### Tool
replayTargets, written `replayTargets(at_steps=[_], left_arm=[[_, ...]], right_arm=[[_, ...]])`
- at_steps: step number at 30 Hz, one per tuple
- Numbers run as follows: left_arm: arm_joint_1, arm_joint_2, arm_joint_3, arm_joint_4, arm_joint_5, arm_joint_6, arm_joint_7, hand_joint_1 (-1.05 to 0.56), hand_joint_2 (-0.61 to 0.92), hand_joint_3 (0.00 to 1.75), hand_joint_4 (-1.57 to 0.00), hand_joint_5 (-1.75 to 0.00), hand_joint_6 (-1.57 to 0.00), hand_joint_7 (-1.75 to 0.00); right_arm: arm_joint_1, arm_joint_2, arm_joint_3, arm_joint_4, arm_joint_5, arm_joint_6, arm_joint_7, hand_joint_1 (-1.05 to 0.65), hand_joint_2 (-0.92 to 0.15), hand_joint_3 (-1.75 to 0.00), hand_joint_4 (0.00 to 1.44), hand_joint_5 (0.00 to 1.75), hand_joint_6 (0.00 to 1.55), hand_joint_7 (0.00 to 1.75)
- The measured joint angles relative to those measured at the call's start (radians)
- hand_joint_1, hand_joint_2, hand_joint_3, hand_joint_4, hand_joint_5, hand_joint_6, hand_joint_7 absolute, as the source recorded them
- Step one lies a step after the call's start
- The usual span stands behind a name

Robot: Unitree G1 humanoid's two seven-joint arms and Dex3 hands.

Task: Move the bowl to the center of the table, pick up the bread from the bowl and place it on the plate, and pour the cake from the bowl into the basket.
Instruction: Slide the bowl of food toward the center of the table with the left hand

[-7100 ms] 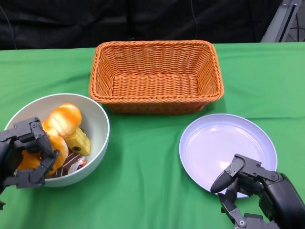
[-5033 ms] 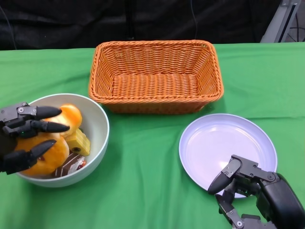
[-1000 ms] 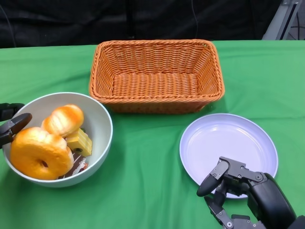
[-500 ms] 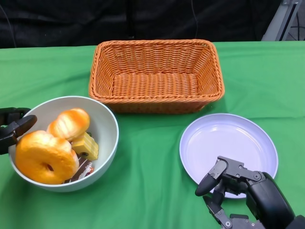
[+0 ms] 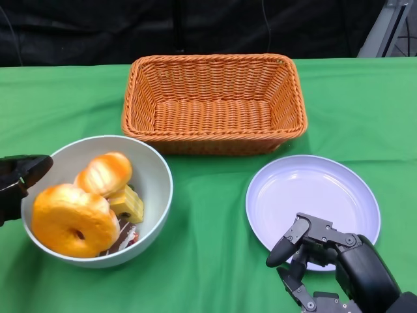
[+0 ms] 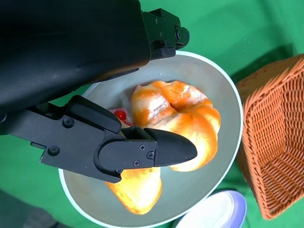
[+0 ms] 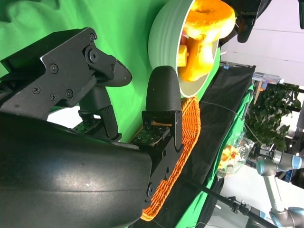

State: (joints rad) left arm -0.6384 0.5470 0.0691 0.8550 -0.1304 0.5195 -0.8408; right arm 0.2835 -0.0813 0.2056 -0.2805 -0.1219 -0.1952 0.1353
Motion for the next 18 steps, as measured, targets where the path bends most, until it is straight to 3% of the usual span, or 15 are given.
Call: replayTargets(at_steps=[18], left_arm=[[0.079,-0.012,-0.01,-0.196,-0.089,0.236,-0.044,-0.72,0.92,0.43,0.0,0.0,0.0,0.0]], right_arm=[[0.0,0.0,0.001,-0.008,-0.003,0.006,-0.001,0.09,-0.53,-0.99,0.74,1.67,0.68,1.33]])
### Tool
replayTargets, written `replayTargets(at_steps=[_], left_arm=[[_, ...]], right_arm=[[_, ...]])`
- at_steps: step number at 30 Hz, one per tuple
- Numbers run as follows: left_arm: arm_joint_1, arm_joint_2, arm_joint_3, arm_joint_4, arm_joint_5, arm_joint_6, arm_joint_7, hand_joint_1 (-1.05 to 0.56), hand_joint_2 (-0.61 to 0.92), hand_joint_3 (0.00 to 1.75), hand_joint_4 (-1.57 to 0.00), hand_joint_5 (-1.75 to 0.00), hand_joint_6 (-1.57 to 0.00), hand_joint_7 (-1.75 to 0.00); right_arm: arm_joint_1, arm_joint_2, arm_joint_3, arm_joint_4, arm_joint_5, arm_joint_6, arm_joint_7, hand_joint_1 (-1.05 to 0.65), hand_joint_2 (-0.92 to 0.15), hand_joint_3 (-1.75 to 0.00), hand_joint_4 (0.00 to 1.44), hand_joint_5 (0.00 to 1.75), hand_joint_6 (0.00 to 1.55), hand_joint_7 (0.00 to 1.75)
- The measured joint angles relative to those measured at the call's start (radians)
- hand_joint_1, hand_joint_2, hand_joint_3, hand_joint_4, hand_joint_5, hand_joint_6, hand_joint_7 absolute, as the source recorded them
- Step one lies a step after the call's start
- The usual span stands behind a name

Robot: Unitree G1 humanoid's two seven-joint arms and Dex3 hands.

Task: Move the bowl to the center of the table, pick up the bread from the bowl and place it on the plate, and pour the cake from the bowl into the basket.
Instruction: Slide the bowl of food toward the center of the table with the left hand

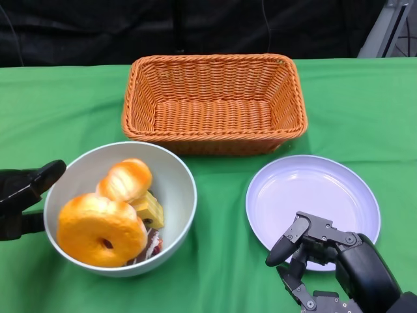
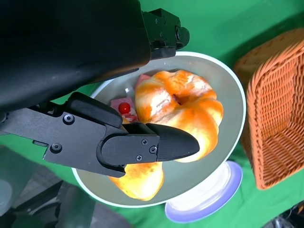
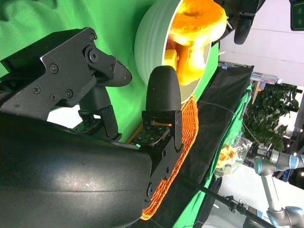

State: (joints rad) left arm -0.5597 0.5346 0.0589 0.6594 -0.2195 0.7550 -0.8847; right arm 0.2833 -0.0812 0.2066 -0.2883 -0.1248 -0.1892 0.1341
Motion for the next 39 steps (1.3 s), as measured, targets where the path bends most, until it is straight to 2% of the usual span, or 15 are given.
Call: replayTargets(at_steps=[13,22,39], left_arm=[[0.035,-0.019,0.002,-0.066,-0.067,0.125,-0.001,-0.73,0.92,0.45,0.0,0.0,0.0,0.0],[0.051,-0.033,-0.001,-0.119,-0.1,0.172,-0.001,-0.73,0.92,0.53,0.0,0.0,0.0,0.0],[0.093,-0.096,0.001,-0.242,-0.143,0.245,0.042,-0.71,0.92,0.5,0.0,0.0,0.0,0.0]], right_arm=[[-0.003,0.0,0.0,-0.002,-0.003,0.007,-0.003,0.1,-0.54,-0.98,0.73,1.66,0.67,1.34],[-0.006,0.0,0.0,-0.002,-0.002,0.007,-0.009,0.1,-0.55,-0.97,0.73,1.66,0.67,1.34],[-0.013,0.0,0.0,0.005,0.001,0.005,-0.011,0.1,-0.55,-0.97,0.72,1.66,0.67,1.35]])
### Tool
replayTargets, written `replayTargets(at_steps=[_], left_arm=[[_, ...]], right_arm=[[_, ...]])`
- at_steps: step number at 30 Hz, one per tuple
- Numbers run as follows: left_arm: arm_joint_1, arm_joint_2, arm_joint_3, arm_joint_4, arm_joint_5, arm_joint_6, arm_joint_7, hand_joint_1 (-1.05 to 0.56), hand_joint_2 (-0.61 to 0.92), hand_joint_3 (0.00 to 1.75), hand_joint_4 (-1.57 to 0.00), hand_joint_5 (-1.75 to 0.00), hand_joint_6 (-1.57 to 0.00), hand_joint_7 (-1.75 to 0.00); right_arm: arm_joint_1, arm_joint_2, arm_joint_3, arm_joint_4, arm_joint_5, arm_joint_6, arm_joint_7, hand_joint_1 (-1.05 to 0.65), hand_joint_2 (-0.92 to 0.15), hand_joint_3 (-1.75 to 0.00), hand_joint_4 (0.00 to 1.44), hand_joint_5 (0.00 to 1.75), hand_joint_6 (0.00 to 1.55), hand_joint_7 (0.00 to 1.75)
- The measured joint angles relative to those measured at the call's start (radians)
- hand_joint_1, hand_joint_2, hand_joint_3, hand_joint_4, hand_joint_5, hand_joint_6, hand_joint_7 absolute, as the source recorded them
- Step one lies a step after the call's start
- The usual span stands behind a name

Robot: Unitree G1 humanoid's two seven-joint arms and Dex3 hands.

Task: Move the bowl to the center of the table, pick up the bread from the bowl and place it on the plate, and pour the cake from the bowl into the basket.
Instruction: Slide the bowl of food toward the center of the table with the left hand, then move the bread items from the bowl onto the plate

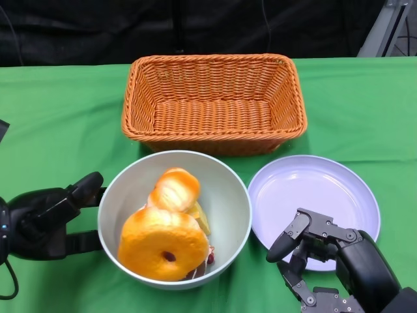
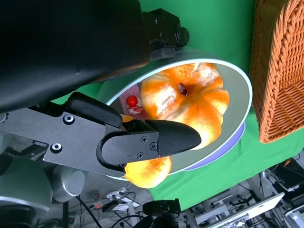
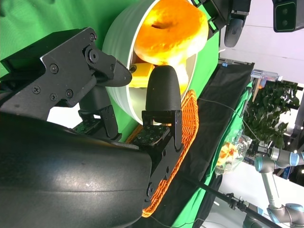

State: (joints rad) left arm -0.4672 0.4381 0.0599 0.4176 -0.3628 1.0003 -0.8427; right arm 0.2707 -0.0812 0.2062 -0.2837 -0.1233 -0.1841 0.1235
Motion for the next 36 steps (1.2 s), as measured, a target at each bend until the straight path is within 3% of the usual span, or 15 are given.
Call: replayTargets(at_steps=[14,16,22,28,30,32,36], left_arm=[[0.085,-0.026,-0.014,-0.135,0.018,-0.122,0.084,-0.69,0.92,0.4,-0.04,-0.02,-0.01,-0.01],[0.113,-0.003,-0.034,-0.166,0.067,-0.218,0.097,-0.7,0.92,0.36,-0.14,-0.07,-0.06,-0.02],[0.155,0.086,-0.076,-0.16,0.214,-0.511,0.105,-0.71,0.92,0.33,-0.22,-0.1,-0.12,-0.03],[0.162,0.121,-0.068,-0.115,0.282,-0.684,0.135,-0.63,0.92,0.3,-0.28,-0.1,-0.2,-0.05],[0.164,0.121,-0.051,-0.095,0.28,-0.721,0.15,-0.58,0.92,0.26,-0.37,-0.12,-0.3,-0.07],[0.17,0.102,-0.009,-0.077,0.272,-0.769,0.198,-0.47,0.92,0.18,-0.59,-0.15,-0.56,-0.1],[0.19,-0.01,0.108,-0.011,0.218,-0.972,0.342,-0.16,0.92,0.19,-1.02,-0.23,-1.0,-0.15]], right_arm=[[-0.002,0.001,0.001,0.002,-0.006,-0.012,-0.007,0.09,-0.54,-0.97,0.73,1.64,0.67,1.33],[-0.005,0.001,0.001,0.004,-0.006,-0.012,-0.007,0.08,-0.54,-0.97,0.73,1.64,0.67,1.33],[-0.008,0.001,0.001,0.011,0.002,-0.012,0.0,0.07,-0.55,-0.96,0.72,1.65,0.66,1.32],[-0.01,0.001,0.001,0.03,0.003,-0.012,0.0,0.07,-0.56,-0.94,0.73,1.65,0.66,1.32],[-0.01,0.001,0.0,0.031,0.003,-0.013,0.0,0.07,-0.56,-0.94,0.73,1.66,0.67,1.32],[-0.01,0.001,0.0,0.031,0.003,-0.013,0.0,0.07,-0.56,-0.93,0.73,1.66,0.67,1.31],[-0.008,0.0,0.0,0.031,0.003,-0.013,0.0,0.06,-0.56,-0.92,0.73,1.67,0.67,1.3]])
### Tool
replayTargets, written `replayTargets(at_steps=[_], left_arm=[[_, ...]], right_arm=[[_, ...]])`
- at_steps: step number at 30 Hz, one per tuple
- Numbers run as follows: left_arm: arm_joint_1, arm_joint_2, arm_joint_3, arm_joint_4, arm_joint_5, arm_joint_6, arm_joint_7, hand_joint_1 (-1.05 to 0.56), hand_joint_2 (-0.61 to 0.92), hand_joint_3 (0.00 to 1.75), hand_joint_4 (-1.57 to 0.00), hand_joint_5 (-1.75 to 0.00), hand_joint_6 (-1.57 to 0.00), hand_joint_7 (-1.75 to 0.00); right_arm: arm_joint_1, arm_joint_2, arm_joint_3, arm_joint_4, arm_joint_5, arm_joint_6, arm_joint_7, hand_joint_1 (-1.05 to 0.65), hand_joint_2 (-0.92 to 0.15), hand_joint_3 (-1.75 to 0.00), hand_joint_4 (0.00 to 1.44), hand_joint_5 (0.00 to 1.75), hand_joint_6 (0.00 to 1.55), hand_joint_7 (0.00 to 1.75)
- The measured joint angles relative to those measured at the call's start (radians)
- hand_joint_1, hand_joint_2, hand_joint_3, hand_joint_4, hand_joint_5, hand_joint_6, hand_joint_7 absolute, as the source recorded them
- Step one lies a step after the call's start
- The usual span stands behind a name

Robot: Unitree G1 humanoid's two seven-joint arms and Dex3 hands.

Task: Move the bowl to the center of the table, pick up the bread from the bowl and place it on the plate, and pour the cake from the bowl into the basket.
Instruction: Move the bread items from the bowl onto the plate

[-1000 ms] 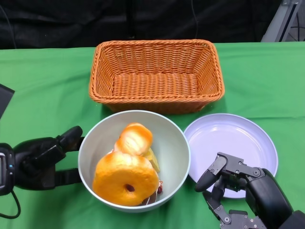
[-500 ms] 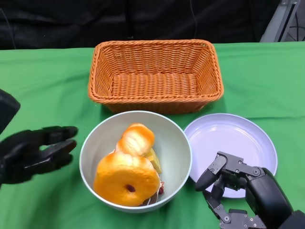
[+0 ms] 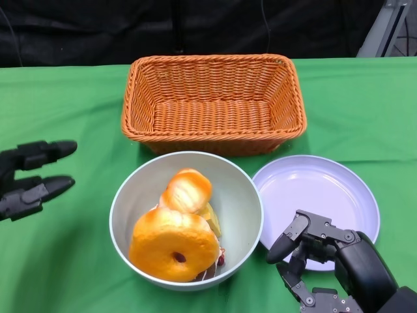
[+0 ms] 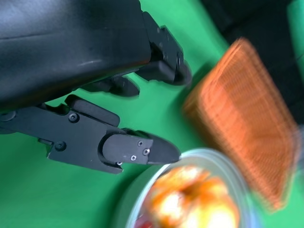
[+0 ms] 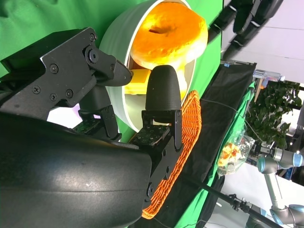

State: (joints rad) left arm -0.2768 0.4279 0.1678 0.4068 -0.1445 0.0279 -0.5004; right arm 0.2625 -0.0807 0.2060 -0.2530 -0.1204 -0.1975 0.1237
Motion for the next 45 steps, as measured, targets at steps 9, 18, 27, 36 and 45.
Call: replayTargets(at_steps=[9,18,27,36,45], left_arm=[[-0.046,-0.136,0.159,0.303,-0.145,-0.401,0.007,0.01,0.75,0.92,-0.75,-1.6,-0.84,-1.22],[-0.084,-0.148,0.176,0.436,-0.175,-0.618,-0.075,0.08,0.7,1.04,-0.75,-1.75,-0.71,-1.53],[-0.086,-0.153,0.154,0.438,-0.16,-0.643,-0.073,0.09,0.67,1.06,-0.7,-1.75,-0.73,-1.44],[-0.085,-0.157,0.131,0.461,-0.127,-0.702,-0.073,0.05,0.71,0.88,-0.75,-1.64,-0.81,-1.31],[-0.086,-0.155,0.129,0.499,-0.1,-0.732,-0.073,0.0,0.7,0.85,-0.77,-1.55,-0.84,-1.21]], right_arm=[[0.017,-0.008,-0.021,0.0,0.016,-0.02,0.01,0.07,-0.58,-0.91,0.69,1.62,0.66,1.28],[0.045,-0.024,-0.05,-0.02,-0.009,-0.083,0.011,0.01,-0.76,-0.45,0.6,1.16,0.63,0.8],[0.052,-0.105,-0.083,-0.149,-0.139,-0.13,0.016,-0.22,-0.88,-0.03,0.5,0.81,0.59,0.36],[-0.106,-0.169,-0.053,-0.334,-0.223,-0.015,0.14,-0.55,-0.85,0.0,0.31,0.65,0.44,0.16],[-0.295,-0.162,0.007,-0.194,-0.319,-0.026,0.119,-0.62,-0.84,0.0,0.38,0.55,0.46,0.07]])
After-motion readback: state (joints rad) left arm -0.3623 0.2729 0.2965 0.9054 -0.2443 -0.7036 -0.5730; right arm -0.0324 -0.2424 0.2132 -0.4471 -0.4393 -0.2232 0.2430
